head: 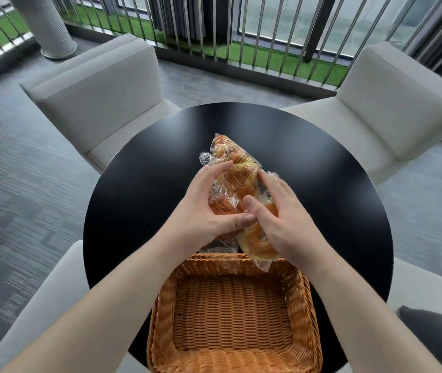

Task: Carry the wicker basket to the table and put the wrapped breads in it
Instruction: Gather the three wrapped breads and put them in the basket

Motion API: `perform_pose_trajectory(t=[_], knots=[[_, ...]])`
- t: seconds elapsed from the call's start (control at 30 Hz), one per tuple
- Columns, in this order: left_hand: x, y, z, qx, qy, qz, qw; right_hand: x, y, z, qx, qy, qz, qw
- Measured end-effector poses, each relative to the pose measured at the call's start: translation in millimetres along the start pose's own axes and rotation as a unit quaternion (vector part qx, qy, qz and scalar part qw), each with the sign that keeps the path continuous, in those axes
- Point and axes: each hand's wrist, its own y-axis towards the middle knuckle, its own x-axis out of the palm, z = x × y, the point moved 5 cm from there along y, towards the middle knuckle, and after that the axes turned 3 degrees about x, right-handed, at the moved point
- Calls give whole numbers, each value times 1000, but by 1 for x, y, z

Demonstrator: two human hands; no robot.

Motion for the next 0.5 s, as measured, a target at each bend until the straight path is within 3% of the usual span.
perform_pose_trajectory(t=[0.5], knots=[[15, -106, 9, -16, 0, -26, 1000, 26, -110, 4, 22, 19, 6, 1000]])
